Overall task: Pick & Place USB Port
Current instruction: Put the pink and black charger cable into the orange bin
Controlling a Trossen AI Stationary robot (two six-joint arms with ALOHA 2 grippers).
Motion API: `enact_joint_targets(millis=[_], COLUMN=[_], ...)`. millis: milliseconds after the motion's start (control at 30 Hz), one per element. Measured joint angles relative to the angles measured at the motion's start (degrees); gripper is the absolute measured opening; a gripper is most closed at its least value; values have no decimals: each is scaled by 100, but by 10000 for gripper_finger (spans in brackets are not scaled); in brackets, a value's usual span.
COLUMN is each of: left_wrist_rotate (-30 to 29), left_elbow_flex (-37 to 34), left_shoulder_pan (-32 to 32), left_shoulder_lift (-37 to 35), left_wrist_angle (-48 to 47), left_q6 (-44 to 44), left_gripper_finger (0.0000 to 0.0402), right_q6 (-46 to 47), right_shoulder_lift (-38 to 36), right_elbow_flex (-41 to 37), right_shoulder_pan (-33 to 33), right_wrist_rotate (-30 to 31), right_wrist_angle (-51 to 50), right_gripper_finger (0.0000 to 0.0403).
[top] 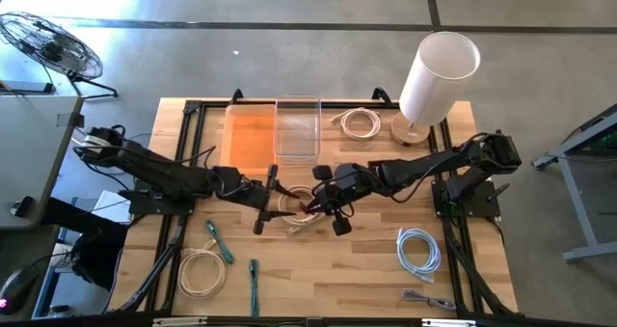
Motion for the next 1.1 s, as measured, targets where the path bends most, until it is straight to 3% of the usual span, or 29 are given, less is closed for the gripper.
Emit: enact_joint_targets(millis=[500,633,800,967,1100], left_wrist_rotate=[-126,-327,-315,-644,-787], left_elbow_flex=[529,526,526,526,523], left_shoulder_pan=[-2,0,-4,-7,-4], left_shoulder_lift=[559,559,559,553,535], left_wrist_angle=[40,-57,-163,-299,-462], left_q6=[357,495,599,640,746], left_gripper_finger=[188,141,20,17,11], right_q6=[42,44,44,44,42], right_shoulder_lift=[-3,-3,-3,-3,-3], right_elbow_flex=[-2,-2,-2,-2,-2], right_shoulder_pan=[-48,-48,-46,-36,21], right_wrist_rotate=[172,176,190,469,837], right_wrist_angle=[-137,-192,-259,-314,-356], right_gripper_finger=[11,11,11,29,79])
